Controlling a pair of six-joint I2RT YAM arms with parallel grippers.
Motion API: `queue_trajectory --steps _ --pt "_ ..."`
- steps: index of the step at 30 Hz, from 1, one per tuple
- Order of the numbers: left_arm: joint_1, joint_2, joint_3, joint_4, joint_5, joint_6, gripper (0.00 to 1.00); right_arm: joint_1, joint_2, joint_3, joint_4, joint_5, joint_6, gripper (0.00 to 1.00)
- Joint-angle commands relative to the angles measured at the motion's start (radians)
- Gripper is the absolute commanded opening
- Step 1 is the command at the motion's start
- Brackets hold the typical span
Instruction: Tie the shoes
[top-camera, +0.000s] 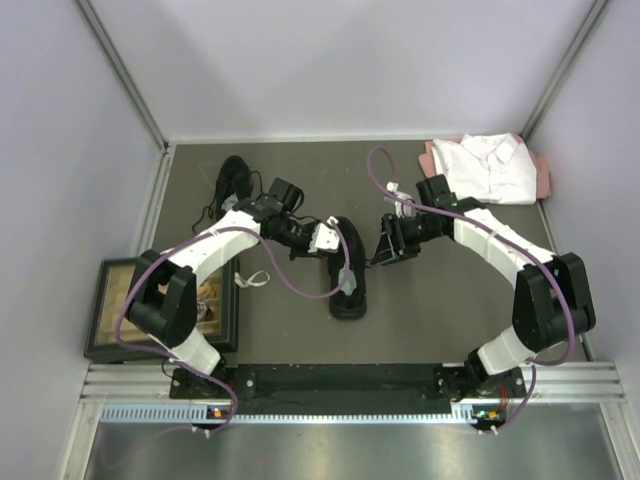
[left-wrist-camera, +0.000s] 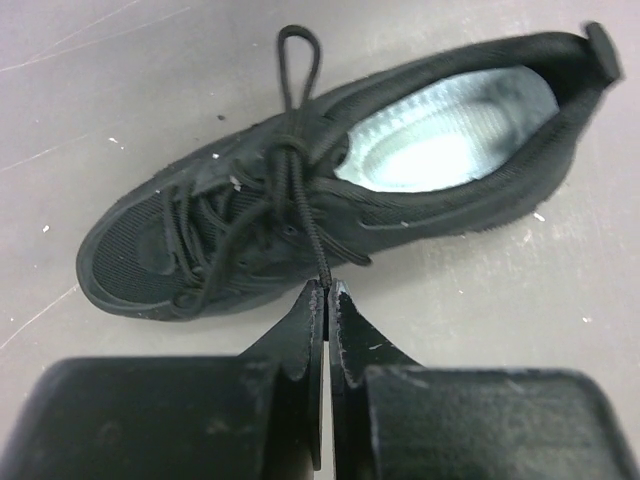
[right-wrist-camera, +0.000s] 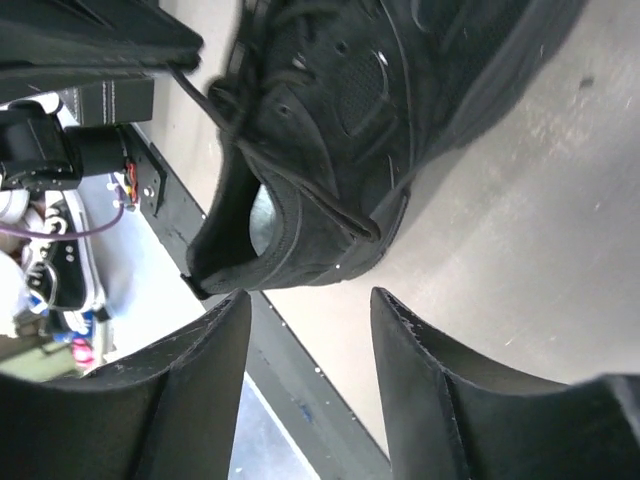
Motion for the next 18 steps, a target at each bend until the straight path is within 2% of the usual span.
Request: queue_trajectory --steps 1,11,18 --pt "0.008 -0.084 -0.036 -0.039 -0.003 0.08 0.0 -0.009 -0.013 0.103 0.009 -0.029 -0.108 0.51" --pt "0.065 -0.133 -0.081 -0.105 -0.018 0.178 0.0 0.017 0.093 0.177 0.035 -0.046 -0.208 0.44" --pt "0.085 -0.142 -0.102 -0.114 -0.011 0.195 0.0 0.07 0.14 0.172 0.061 -0.049 -0.242 0.44"
